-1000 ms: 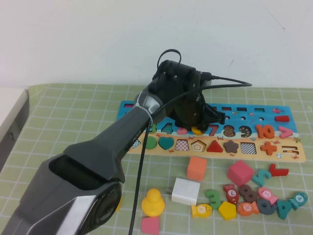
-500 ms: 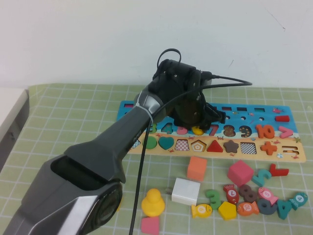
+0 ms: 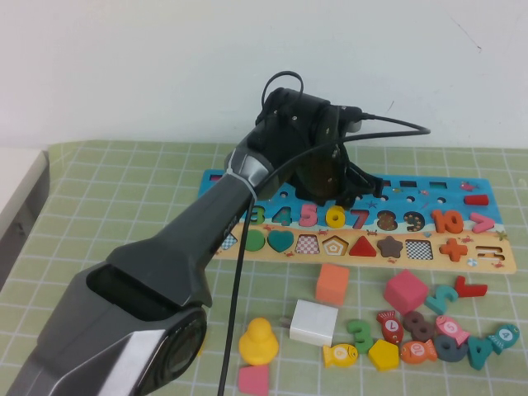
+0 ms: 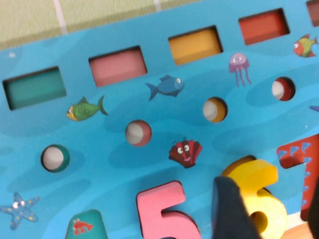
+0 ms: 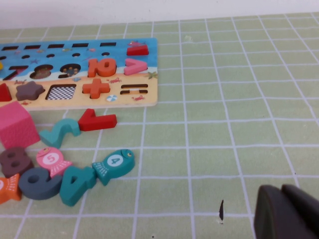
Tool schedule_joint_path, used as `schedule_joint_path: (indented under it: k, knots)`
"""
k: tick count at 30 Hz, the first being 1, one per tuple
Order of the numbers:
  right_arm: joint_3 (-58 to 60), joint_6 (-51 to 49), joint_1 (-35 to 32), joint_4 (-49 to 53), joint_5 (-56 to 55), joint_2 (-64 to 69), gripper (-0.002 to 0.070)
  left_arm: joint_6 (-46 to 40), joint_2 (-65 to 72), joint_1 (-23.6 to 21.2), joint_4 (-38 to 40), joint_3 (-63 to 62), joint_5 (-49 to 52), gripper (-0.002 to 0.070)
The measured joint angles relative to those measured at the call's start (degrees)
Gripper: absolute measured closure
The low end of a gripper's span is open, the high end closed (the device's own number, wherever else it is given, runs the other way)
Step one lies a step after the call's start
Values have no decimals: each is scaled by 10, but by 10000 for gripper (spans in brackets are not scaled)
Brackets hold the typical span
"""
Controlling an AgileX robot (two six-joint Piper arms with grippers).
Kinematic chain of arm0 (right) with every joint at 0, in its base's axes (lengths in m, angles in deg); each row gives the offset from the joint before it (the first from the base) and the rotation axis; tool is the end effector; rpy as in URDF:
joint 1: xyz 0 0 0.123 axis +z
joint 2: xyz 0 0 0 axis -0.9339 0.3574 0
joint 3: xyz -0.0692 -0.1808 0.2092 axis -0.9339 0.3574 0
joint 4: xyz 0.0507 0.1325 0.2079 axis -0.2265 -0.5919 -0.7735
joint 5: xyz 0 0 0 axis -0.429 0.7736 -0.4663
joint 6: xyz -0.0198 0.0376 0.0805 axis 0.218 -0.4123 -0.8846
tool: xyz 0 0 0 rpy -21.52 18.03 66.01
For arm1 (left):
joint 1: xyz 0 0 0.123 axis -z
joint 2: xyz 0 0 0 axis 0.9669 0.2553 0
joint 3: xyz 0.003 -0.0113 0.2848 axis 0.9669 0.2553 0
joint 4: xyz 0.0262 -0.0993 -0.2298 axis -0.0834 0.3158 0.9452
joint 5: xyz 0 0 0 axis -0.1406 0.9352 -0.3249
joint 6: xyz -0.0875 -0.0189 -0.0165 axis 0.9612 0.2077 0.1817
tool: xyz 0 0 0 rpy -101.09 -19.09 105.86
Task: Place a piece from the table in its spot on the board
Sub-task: Place the "number 6" into the hole of the number 6
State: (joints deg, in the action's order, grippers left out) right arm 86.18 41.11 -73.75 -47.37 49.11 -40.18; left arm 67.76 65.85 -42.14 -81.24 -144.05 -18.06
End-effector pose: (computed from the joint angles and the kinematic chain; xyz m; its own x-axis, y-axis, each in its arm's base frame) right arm 0.0526 -0.0043 0.1752 -0.2745 0.0132 -0.9615 0.0793 0.9968 -0.0089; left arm 0.4687 -0.3100 0.2073 -0.8314 0.1772 -0.5267 0.3279 0.9217 -0.2074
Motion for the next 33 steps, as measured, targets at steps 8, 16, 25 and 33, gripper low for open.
schedule_joint_path:
  k: [8,16,25,33]
  knots:
    - [0,0,0,0,0,0,679,-20,0,0,2,-17,-13,613]
    - [0,0,0,0,0,0,679,-33,7,0,22,-18,-23,672]
    - [0,0,0,0,0,0,679,-34,13,0,15,-18,-15,676]
    - [0,-5,0,0,0,0,679,-27,13,0,-6,-18,25,676]
